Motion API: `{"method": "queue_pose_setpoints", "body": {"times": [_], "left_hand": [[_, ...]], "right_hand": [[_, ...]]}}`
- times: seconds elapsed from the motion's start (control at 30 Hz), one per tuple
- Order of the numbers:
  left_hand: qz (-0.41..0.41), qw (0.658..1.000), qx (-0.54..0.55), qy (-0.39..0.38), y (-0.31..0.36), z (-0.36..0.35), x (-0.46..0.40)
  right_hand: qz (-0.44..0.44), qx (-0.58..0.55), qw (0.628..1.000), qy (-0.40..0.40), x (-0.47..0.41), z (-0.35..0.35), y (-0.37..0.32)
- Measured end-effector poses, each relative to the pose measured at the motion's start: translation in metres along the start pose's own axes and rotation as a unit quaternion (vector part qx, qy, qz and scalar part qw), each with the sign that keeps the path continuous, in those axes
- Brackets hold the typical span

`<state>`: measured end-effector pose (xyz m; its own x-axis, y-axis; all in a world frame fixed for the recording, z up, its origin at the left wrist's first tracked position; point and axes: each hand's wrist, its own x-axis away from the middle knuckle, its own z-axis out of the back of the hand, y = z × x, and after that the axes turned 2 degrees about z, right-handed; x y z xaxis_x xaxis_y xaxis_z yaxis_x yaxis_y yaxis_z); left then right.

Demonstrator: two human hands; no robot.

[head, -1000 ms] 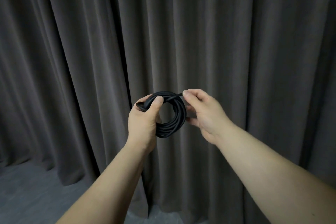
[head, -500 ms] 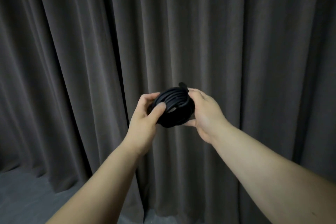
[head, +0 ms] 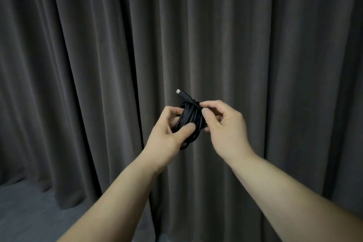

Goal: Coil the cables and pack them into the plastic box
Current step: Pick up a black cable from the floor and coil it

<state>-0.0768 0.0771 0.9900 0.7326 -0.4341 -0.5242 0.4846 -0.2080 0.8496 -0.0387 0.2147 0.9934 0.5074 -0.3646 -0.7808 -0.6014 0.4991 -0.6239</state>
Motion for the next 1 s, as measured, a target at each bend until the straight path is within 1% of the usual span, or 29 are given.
{"method": "queue_pose_setpoints", "body": {"times": [0.13, 0.3, 0.37, 0.47, 0.6, 0.67, 0.73, 0.8, 0.87, 0.9, 1.0], "left_hand": [[-0.007, 0.999, -0.035, 0.009, 0.002, 0.001, 0.0], [-0.021, 0.993, -0.111, 0.025, 0.002, 0.006, -0.002], [-0.009, 0.993, -0.113, 0.018, 0.003, 0.005, -0.002], [-0.001, 0.992, -0.123, 0.031, 0.002, 0.001, 0.0], [0.024, 0.995, -0.069, 0.074, 0.003, -0.004, 0.003], [0.018, 0.993, -0.07, 0.092, 0.001, -0.004, 0.005], [0.003, 0.992, -0.078, 0.102, 0.0, -0.004, 0.005], [-0.013, 0.989, -0.087, 0.12, -0.001, -0.004, 0.003], [-0.02, 0.986, -0.091, 0.138, 0.002, -0.006, 0.001], [-0.022, 0.986, -0.084, 0.142, 0.004, -0.006, 0.0], [-0.019, 0.989, -0.065, 0.13, 0.009, -0.005, -0.001]], "right_hand": [[0.004, -0.026, 1.0, -0.002, 0.003, 0.001, -0.006], [0.021, 0.02, 0.999, 0.016, 0.008, -0.002, -0.01], [0.028, 0.035, 0.999, 0.028, 0.008, -0.002, -0.01], [0.054, 0.053, 0.997, 0.024, 0.012, -0.006, -0.012], [0.107, 0.103, 0.989, 0.009, 0.021, -0.011, -0.01], [0.109, 0.113, 0.988, -0.004, 0.019, -0.008, -0.009], [0.073, 0.081, 0.994, -0.016, 0.013, -0.005, -0.013], [0.01, -0.009, 1.0, -0.005, 0.007, -0.004, -0.021], [-0.046, -0.102, 0.993, 0.022, 0.001, -0.007, -0.028], [-0.067, -0.13, 0.989, 0.031, -0.001, -0.009, -0.029], [-0.106, -0.157, 0.981, 0.037, -0.005, -0.014, -0.027]]}}
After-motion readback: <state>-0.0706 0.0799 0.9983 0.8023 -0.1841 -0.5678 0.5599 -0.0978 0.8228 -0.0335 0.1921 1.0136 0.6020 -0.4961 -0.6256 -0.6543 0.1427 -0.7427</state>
